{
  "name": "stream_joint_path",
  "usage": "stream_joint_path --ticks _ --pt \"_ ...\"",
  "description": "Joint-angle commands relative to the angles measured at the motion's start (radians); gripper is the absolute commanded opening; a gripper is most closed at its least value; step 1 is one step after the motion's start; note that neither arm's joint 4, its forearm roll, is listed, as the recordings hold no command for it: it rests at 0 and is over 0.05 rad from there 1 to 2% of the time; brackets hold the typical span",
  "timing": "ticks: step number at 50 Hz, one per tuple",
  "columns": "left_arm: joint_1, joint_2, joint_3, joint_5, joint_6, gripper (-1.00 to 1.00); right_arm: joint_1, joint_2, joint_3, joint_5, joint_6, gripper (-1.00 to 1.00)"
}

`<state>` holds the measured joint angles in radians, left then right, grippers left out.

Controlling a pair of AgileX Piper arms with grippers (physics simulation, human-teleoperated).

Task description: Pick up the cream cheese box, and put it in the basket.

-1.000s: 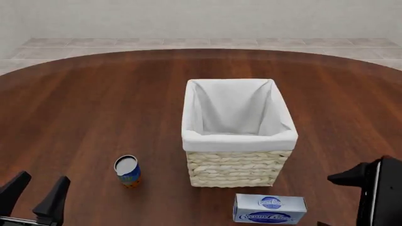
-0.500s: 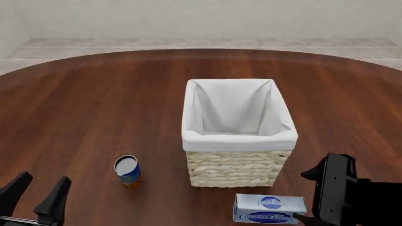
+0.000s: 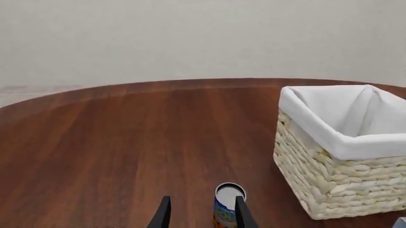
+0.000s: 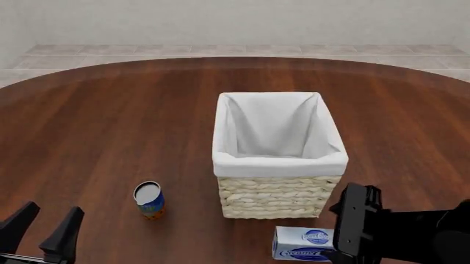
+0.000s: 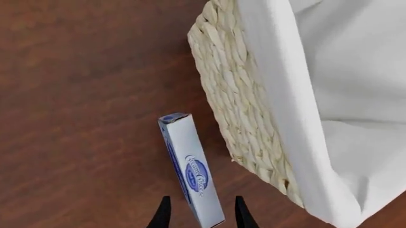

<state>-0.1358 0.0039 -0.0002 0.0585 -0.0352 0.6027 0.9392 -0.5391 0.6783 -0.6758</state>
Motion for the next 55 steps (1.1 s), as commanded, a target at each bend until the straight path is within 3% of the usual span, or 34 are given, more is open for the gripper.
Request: stream_joint_path --ticks 1,6,28,33,34,37,41,55 --pt "-0.002 -0.003 0.0 0.006 -0.007 1.0 0.0 0.057 0.028 -0.063 0.001 1.0" --pt "-0.006 -0.003 0.0 0.006 -0.006 1.0 -0.02 0.08 0.037 -0.085 -0.027 1.0" --pt "-0.005 -0.004 0.0 0.008 -0.003 1.0 0.013 0.148 0.067 -0.138 -0.012 1.0" --pt "-0.007 -0.004 0.0 0.009 -0.003 1.0 -0.01 0.168 0.086 -0.17 -0.042 1.0" --pt "-0.007 -0.004 0.0 0.009 -0.004 1.0 -0.038 0.163 0.095 -0.187 -0.083 1.0" --pt "-0.008 -0.004 0.0 0.011 -0.003 1.0 -0.061 0.177 0.096 -0.198 -0.104 1.0" --pt "-0.007 -0.004 0.0 0.015 -0.003 1.0 -0.106 0.185 0.131 -0.231 -0.176 1.0" --pt "-0.011 -0.004 0.0 0.02 -0.002 1.0 -0.091 0.218 0.127 -0.254 -0.154 1.0"
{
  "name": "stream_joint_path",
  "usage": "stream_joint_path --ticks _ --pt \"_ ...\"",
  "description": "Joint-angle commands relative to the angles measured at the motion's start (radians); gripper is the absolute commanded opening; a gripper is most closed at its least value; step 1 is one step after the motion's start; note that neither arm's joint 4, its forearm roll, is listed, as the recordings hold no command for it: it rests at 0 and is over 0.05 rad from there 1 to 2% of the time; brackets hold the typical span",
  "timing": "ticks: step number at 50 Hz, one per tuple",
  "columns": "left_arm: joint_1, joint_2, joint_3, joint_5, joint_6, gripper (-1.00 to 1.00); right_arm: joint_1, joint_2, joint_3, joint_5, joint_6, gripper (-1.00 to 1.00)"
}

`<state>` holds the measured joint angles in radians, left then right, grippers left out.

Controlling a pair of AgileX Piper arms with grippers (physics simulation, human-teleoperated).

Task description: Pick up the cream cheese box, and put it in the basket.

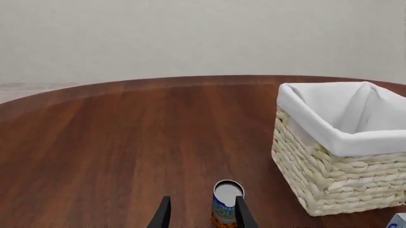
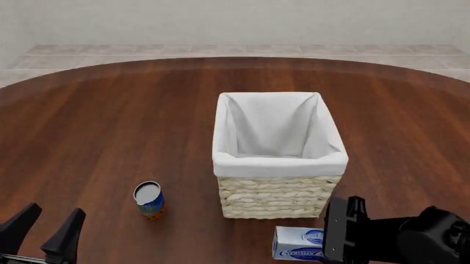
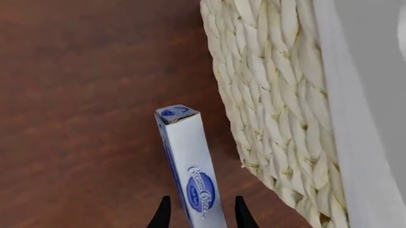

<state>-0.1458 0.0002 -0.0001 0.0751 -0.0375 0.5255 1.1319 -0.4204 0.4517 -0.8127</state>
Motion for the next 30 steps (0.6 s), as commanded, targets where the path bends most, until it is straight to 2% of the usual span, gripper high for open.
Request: stream_joint_path --ticks 1,4,6,15,17,18,23,30 --pt "-0.001 0.0 0.0 0.004 0.0 1.0 -0.014 0.025 0.008 -0.028 -0.017 1.0" --pt "-0.002 0.0 0.0 0.003 0.001 1.0 -0.005 0.034 0.012 -0.034 -0.006 1.0" --pt "-0.003 0.0 0.0 0.003 0.001 1.0 0.029 0.036 -0.001 -0.028 0.036 1.0" --pt "-0.004 0.0 0.0 0.002 0.001 1.0 0.019 0.031 0.012 -0.032 0.014 1.0" --pt "-0.004 0.0 0.0 0.001 0.001 1.0 0.0 0.017 0.01 -0.031 -0.007 1.0" --pt "-0.004 0.0 0.0 0.002 0.001 1.0 -0.003 0.012 0.006 -0.027 -0.009 -1.0" --pt "-0.005 0.0 0.0 0.002 0.002 1.0 -0.021 -0.012 0.006 -0.019 -0.033 -1.0" --pt "-0.006 0.0 0.0 0.0 0.003 1.0 -0.006 -0.052 -0.011 0.01 -0.02 -1.0"
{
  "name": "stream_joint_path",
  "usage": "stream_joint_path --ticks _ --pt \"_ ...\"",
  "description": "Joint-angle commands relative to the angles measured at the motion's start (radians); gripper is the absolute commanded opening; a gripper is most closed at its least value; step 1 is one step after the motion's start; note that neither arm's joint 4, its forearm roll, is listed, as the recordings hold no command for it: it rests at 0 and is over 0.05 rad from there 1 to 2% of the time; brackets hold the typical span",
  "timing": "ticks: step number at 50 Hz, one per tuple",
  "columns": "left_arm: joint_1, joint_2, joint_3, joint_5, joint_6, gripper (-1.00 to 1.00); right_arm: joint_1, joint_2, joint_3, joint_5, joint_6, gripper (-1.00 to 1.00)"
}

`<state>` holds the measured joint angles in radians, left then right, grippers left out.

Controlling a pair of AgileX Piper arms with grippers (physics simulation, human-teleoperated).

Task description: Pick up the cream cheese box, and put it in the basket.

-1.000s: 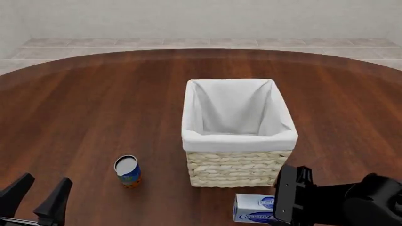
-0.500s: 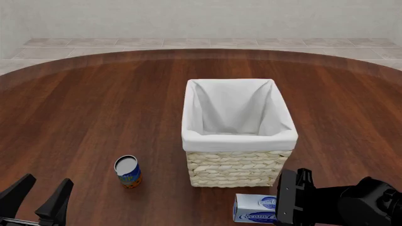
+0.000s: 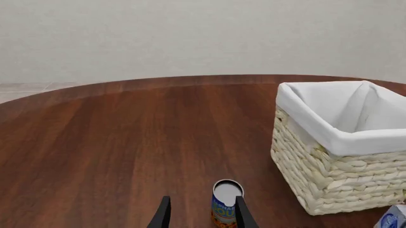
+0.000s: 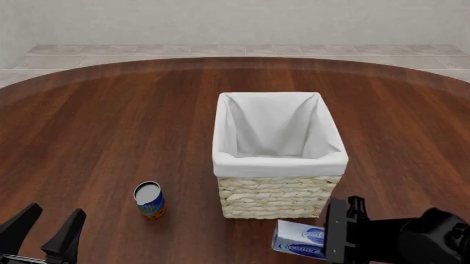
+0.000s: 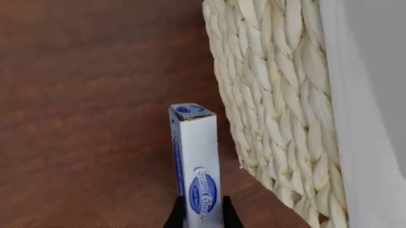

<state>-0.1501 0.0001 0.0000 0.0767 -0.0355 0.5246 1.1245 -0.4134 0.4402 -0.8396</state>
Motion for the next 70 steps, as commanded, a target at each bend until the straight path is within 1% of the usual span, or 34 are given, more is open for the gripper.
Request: stream_joint_path --ticks 1,4,7,11,22,23,24,25,30,32,34,36,39,43,45,46,48,49,50,52,54,57,59,60,61,62,64,65,66,67,68,70 --pt "0.0 0.0 0.0 -0.002 0.0 1.0 -0.012 -0.058 -0.031 0.036 0.005 -1.0" --pt "-0.001 0.0 0.0 -0.002 0.0 1.0 -0.014 -0.081 -0.033 0.05 -0.003 -1.0" --pt "-0.003 0.0 0.0 -0.003 0.001 1.0 0.005 -0.121 -0.05 0.092 0.011 -1.0" --pt "-0.004 0.0 0.0 -0.004 0.001 1.0 0.004 -0.16 -0.054 0.121 -0.001 -1.0" --pt "-0.004 0.0 0.0 -0.008 -0.001 1.0 0.04 -0.233 -0.058 0.189 0.002 -1.0" --pt "-0.004 0.006 -0.089 0.071 0.002 1.0 0.044 -0.251 -0.064 0.21 -0.004 -1.0" --pt "-0.004 0.007 -0.09 0.071 0.002 1.0 0.044 -0.251 -0.064 0.21 -0.004 -1.0" --pt "-0.005 0.01 -0.118 0.101 -0.002 1.0 0.046 -0.262 -0.072 0.224 -0.007 -1.0" --pt "-0.004 0.024 -0.121 0.09 -0.004 1.0 0.074 -0.29 -0.105 0.276 0.007 -1.0" --pt "-0.004 0.027 -0.125 0.091 -0.005 1.0 0.099 -0.293 -0.132 0.297 0.035 -1.0" --pt "-0.004 0.023 -0.133 0.1 -0.003 1.0 0.113 -0.301 -0.143 0.314 0.04 -1.0" --pt "-0.004 0.031 -0.115 0.077 -0.01 1.0 0.132 -0.308 -0.155 0.33 0.051 -1.0" --pt "-0.003 0.033 -0.114 0.072 -0.009 1.0 0.144 -0.315 -0.171 0.346 0.058 -1.0" --pt "-0.004 0.05 -0.041 -0.012 -0.014 1.0 0.162 -0.329 -0.207 0.384 0.07 -1.0" --pt "-0.005 0.047 -0.032 -0.019 -0.011 1.0 0.174 -0.341 -0.217 0.404 0.066 -1.0" --pt "-0.005 0.038 -0.04 -0.005 -0.008 1.0 0.177 -0.343 -0.23 0.414 0.072 -1.0" --pt "-0.005 0.013 -0.054 0.029 -0.002 1.0 0.183 -0.36 -0.25 0.431 0.063 -1.0" --pt "-0.005 0.007 -0.061 0.041 0.0 1.0 0.198 -0.36 -0.292 0.442 0.089 -1.0" --pt "-0.005 0.007 -0.063 0.045 -0.001 1.0 0.204 -0.361 -0.307 0.458 0.092 -1.0" --pt "-0.005 0.032 -0.036 -0.004 -0.004 1.0 0.205 -0.376 -0.32 0.48 0.075 -1.0" --pt "-0.008 0.031 -0.032 -0.007 -0.002 1.0 0.212 -0.379 -0.352 0.497 0.081 -1.0" --pt "-0.012 0.042 -0.009 -0.041 -0.004 1.0 0.214 -0.383 -0.377 0.516 0.077 -1.0" --pt "-0.011 0.036 -0.005 -0.04 -0.002 1.0 0.218 -0.387 -0.402 0.537 0.072 -1.0" --pt "-0.01 0.043 -0.002 -0.048 -0.003 1.0 0.231 -0.381 -0.43 0.548 0.09 -1.0" --pt "-0.01 0.05 -0.001 -0.057 -0.002 1.0 0.236 -0.378 -0.442 0.558 0.094 -1.0" --pt "-0.009 0.064 0.0 -0.071 -0.002 1.0 0.233 -0.384 -0.454 0.566 0.082 -1.0" --pt "-0.009 0.065 0.0 -0.072 -0.001 1.0 0.22 -0.384 -0.47 0.574 0.077 -1.0" --pt "-0.009 0.067 -0.001 -0.074 -0.001 1.0 0.22 -0.377 -0.526 0.582 0.088 -1.0" --pt "-0.009 0.066 0.0 -0.074 -0.001 1.0 0.22 -0.377 -0.527 0.582 0.088 -1.0" --pt "-0.01 0.063 0.0 -0.071 -0.001 1.0 0.224 -0.369 -0.552 0.587 0.103 -1.0" --pt "-0.01 0.063 0.0 -0.07 -0.001 1.0 0.224 -0.369 -0.558 0.59 0.099 -1.0" --pt "-0.012 0.062 0.0 -0.07 0.0 1.0 0.224 -0.36 -0.588 0.596 0.115 -1.0"
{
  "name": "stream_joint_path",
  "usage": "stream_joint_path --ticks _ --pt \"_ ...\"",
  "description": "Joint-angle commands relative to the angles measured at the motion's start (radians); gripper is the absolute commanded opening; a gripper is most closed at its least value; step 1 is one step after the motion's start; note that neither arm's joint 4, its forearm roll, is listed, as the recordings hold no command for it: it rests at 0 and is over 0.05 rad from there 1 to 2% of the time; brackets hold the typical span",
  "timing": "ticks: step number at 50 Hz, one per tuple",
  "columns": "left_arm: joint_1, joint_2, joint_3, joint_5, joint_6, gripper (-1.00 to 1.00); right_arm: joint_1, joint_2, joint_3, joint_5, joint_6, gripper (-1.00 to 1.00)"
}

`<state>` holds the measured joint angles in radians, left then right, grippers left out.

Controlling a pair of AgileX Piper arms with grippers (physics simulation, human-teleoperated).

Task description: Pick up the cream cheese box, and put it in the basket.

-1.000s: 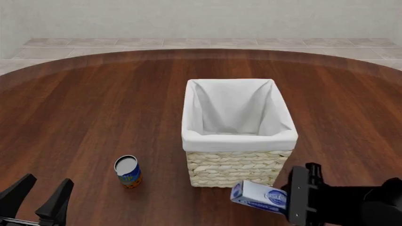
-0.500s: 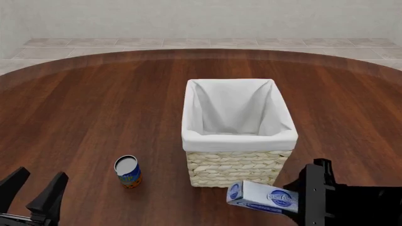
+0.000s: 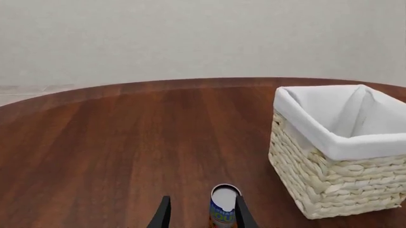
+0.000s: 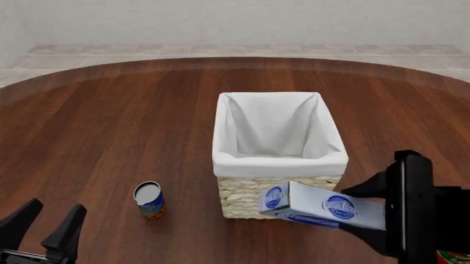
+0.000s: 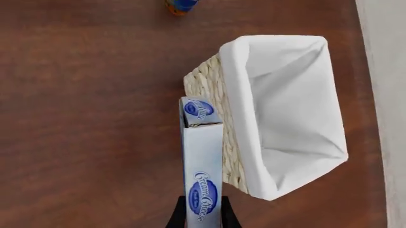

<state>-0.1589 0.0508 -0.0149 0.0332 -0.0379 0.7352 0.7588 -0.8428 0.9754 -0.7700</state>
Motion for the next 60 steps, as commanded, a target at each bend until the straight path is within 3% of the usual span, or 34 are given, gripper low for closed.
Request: stream_joint_path --ticks 1,9,22,28,45,60 --pt "-0.003 0.012 0.015 -0.027 0.001 1.0 0.015 0.013 -0.18 0.062 0.059 -1.0" --pt "-0.001 -0.045 0.015 0.027 0.002 1.0 0.096 0.078 -0.366 0.075 0.2 -1.0" --pt "-0.002 -0.05 0.015 0.03 0.003 1.0 0.036 0.143 -0.482 0.032 0.21 -1.0" --pt "-0.001 -0.05 0.015 0.03 0.002 1.0 -0.003 0.192 -0.521 -0.014 0.259 -1.0" --pt "0.001 -0.05 0.015 0.027 -0.001 1.0 -0.099 0.31 -0.521 -0.126 0.362 -1.0" --pt "0.003 -0.05 0.015 0.032 -0.007 1.0 -0.158 0.374 -0.459 -0.203 0.404 -1.0"
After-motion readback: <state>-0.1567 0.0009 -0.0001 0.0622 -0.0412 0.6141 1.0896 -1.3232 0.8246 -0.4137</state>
